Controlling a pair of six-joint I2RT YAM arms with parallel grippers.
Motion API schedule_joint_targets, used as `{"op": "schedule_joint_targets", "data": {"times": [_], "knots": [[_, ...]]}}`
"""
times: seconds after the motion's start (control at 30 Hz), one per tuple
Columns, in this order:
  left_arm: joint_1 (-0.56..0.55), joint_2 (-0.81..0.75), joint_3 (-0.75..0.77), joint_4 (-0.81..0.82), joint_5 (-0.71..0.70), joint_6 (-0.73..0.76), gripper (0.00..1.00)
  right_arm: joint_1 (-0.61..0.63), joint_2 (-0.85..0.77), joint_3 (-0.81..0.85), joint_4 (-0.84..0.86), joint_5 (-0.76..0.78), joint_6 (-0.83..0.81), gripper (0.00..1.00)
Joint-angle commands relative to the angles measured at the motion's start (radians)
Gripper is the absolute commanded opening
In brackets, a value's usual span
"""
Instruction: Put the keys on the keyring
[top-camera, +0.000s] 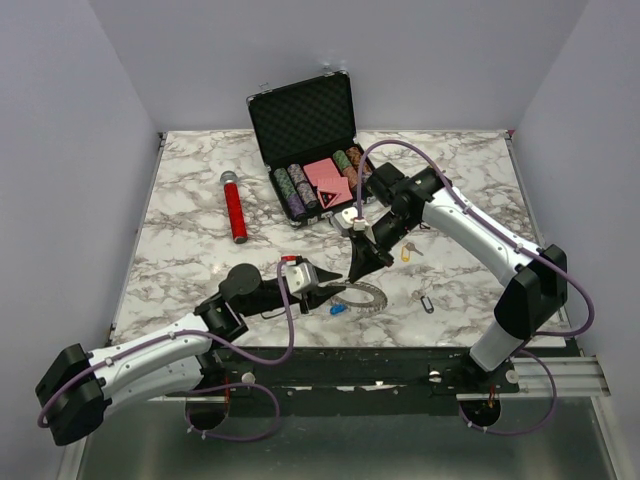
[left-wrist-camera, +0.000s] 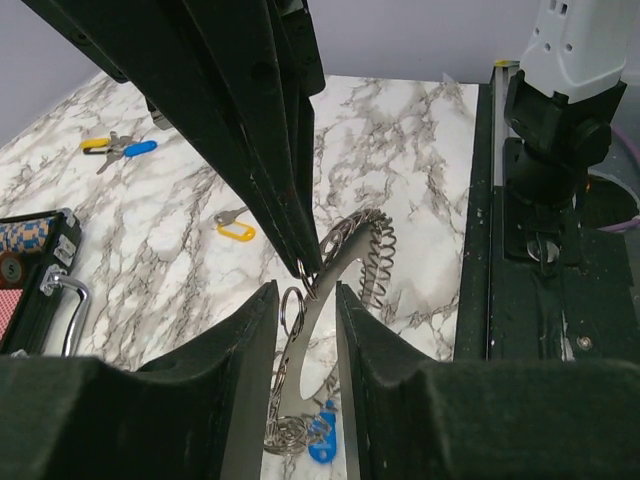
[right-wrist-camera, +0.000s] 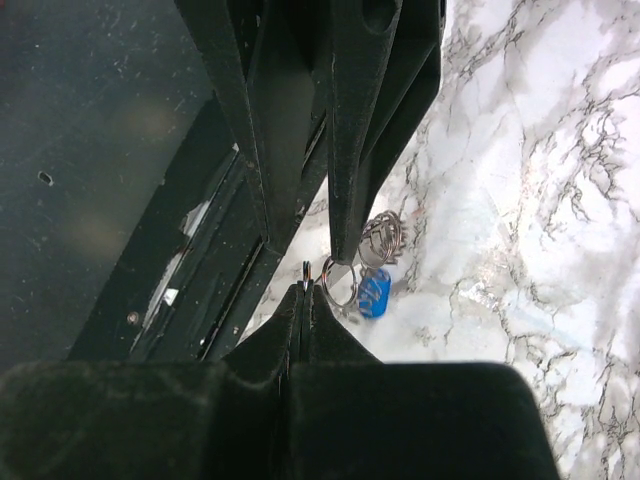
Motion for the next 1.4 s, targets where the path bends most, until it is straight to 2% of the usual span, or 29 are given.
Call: {"op": "schedule_joint_targets", "data": {"times": [0.0,0.5,0.97,1.1,1.2,1.37], "knots": [[0.003,0.019,0.031,0.040,0.034,-0.028,0.36,0.008,-0.007,0.014,-0.023,-0.030,0.026,0.01],[0.003,0.041,0.038,0.043,0.028,-0.058,0.27,0.008,-0.008,0.003,0.013,-0.030,0.078,0.01],[0.003,0.087,0.064,0.043,0.030,-0.064,0.23,0.008,-0.003,0.000,0.023,-0.033,0.095,0.01],[0.003,0.090,0.064,0.043,0.027,-0.065,0.17,0.008,-0.003,-0.002,0.026,-0.031,0.098,0.01],[0.001,0.090,0.064,0.035,0.021,-0.067,0.00,0.008,-0.004,-0.002,0.024,-0.033,0.101,0.01],[0.003,0.079,0.054,0.030,0.001,-0.068,0.00,0.008,-0.004,-0.002,0.021,-0.039,0.098,0.01]]}}
